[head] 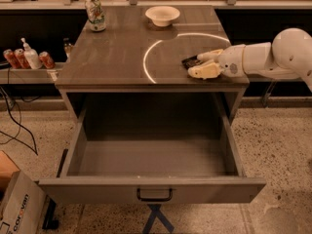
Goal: Place rxbar chocolate into top drawer
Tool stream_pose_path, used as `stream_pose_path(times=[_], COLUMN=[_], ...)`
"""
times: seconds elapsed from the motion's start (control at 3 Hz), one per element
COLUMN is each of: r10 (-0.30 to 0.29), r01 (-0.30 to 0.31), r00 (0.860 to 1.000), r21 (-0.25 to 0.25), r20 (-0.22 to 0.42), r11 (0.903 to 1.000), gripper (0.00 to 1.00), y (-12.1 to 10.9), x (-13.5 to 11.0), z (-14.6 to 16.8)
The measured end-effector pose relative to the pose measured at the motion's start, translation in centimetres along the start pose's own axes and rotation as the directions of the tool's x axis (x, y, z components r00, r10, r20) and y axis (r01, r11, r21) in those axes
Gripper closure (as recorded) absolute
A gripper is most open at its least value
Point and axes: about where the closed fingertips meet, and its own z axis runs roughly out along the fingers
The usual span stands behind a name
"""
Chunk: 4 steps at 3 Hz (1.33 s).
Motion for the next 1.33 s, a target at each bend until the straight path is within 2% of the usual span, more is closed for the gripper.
stream_pose_path(times=[0.33, 0.67, 1.0, 1.33], r10=[-0.046, -0.129, -0.212, -0.286], r01=[0.046, 0.129, 0.213, 0.289], r00=[0.999, 0.99, 0.975, 0.957], r21=[0.008, -0.002, -0.01, -0.056], r20=[0.017, 0.052, 0.069, 0.056], r11=[0.9989, 0.9916, 0.977, 0.9558], gripper=[0.89, 1.0, 1.0, 1.0], y=[0.5, 1.3, 2.5, 5.3], x=[-1.7, -5.0, -8.2, -10.4], z=[-1.0, -2.4, -3.5, -3.9])
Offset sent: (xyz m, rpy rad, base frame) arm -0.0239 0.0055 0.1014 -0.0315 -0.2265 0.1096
